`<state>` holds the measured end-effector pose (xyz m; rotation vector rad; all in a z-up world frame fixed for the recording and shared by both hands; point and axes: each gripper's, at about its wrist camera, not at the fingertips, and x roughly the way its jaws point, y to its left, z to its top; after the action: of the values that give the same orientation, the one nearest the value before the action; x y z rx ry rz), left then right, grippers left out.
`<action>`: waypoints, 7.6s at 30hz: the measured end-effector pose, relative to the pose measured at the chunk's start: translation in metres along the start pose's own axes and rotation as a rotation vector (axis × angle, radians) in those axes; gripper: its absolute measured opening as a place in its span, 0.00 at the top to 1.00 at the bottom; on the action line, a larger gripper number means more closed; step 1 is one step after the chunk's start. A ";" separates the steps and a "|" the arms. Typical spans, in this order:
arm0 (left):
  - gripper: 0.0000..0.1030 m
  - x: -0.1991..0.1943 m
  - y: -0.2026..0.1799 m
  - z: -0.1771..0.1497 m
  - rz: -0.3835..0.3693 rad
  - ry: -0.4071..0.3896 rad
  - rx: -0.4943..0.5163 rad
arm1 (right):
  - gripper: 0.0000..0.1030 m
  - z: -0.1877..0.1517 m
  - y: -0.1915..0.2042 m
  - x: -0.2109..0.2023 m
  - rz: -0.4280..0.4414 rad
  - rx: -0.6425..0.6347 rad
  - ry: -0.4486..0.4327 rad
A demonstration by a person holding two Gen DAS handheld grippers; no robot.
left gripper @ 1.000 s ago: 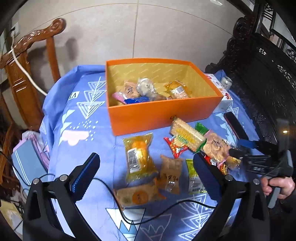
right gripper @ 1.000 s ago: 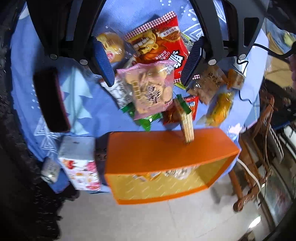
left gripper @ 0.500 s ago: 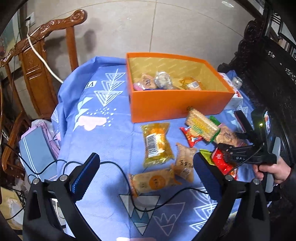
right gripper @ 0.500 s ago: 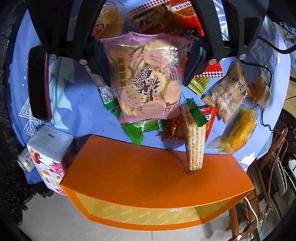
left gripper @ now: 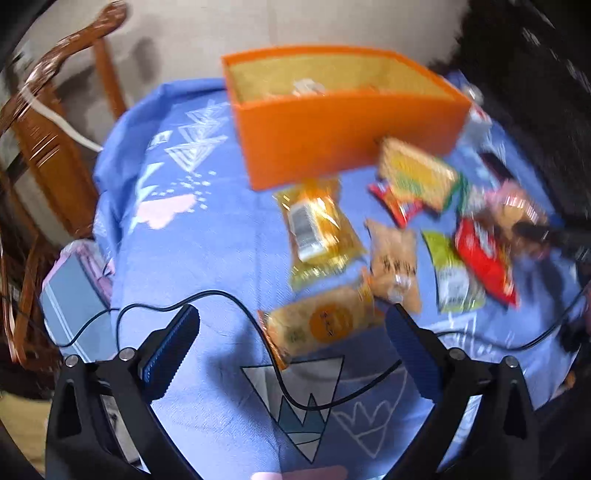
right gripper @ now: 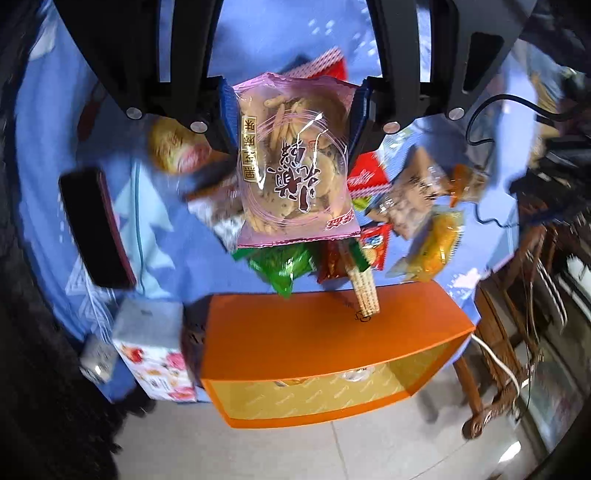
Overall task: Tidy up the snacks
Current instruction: 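Grasp the pink cookie bag with the right gripper while the left gripper grasps a round cake bag, then carry both bags over the orange box and open both grippers to drop them, then grasp the yellow bun bag with the right gripper while the left gripper grasps a yellow barcode bread bag, then carry both bags over the orange box and open both grippers to drop them, then grasp the red chip bag with the right gripper while the left gripper grasps a brown paper snack bag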
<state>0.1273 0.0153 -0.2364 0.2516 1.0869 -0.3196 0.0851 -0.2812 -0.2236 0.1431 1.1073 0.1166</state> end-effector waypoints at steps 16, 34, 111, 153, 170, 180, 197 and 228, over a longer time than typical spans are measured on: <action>0.36 0.070 -0.025 -0.012 -0.132 0.047 0.516 | 0.52 -0.036 0.014 -0.033 -0.053 0.101 -0.014; 0.65 0.037 -0.001 -0.007 -0.474 0.007 0.274 | 0.52 -0.062 0.026 -0.057 -0.103 0.181 -0.056; 0.04 -0.053 -0.003 0.050 -0.149 -0.108 -0.191 | 0.40 -0.020 -0.069 0.048 -0.263 0.476 0.013; 0.61 0.103 -0.010 0.075 -0.039 0.184 -0.356 | 0.50 -0.009 -0.024 -0.043 -0.176 0.360 -0.161; 0.61 -0.026 0.003 0.082 -0.110 -0.102 -0.259 | 0.50 0.027 0.019 -0.068 -0.119 0.187 -0.275; 0.61 -0.071 0.003 0.183 -0.133 -0.286 -0.204 | 0.50 0.129 0.048 -0.093 -0.035 0.073 -0.454; 0.04 -0.064 0.008 0.236 0.072 -0.290 -0.238 | 0.18 0.163 0.059 -0.091 -0.068 0.031 -0.491; 0.04 -0.049 0.007 0.023 0.041 -0.066 -0.206 | 0.07 -0.021 0.015 0.012 0.083 -0.040 0.016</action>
<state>0.1280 0.0202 -0.1820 0.0792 1.0391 -0.1770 0.0715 -0.2636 -0.2412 0.1529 1.1146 0.2147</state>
